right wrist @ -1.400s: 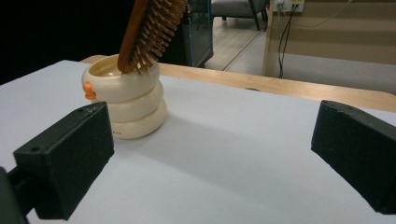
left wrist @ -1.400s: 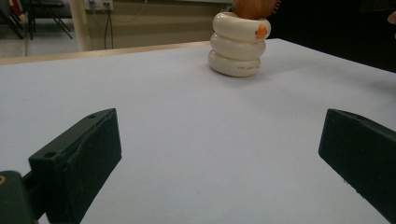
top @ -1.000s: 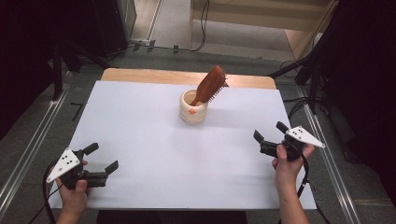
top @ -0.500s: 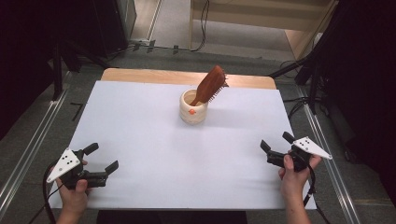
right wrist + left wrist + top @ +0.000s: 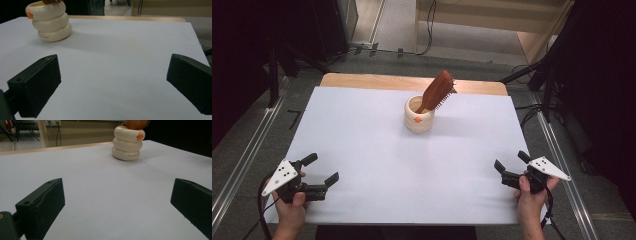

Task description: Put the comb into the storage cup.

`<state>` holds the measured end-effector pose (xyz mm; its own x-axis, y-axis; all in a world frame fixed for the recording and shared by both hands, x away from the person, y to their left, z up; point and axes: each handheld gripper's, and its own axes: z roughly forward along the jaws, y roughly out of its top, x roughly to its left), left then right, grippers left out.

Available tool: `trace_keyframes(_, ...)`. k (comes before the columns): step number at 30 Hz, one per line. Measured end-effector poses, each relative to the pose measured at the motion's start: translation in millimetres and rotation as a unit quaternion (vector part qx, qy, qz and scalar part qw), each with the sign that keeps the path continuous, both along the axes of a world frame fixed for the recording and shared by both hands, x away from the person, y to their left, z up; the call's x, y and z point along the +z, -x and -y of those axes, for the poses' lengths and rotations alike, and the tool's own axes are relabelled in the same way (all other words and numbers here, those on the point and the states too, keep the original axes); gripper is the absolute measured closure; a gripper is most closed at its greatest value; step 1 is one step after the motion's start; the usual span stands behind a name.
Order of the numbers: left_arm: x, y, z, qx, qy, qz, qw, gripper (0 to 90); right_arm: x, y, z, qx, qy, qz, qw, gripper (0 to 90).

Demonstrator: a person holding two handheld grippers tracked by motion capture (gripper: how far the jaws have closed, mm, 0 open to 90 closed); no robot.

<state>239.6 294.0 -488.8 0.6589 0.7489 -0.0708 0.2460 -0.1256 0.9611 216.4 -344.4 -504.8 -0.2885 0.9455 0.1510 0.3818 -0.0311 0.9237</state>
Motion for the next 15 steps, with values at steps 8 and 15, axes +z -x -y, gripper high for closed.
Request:
trace_keyframes(8,0.2,-0.2,-1.1,0.001,0.001,-0.001,1.0000,0.0,-5.1,13.6,14.7,-0.006,-0.001,-0.003,1.0000,0.0)
trace_keyframes(15,0.2,-0.3,-1.2,0.001,0.001,0.000,1.0000,0.0,-6.4,20.9,20.8,-0.004,0.011,0.002,0.9999,0.0)
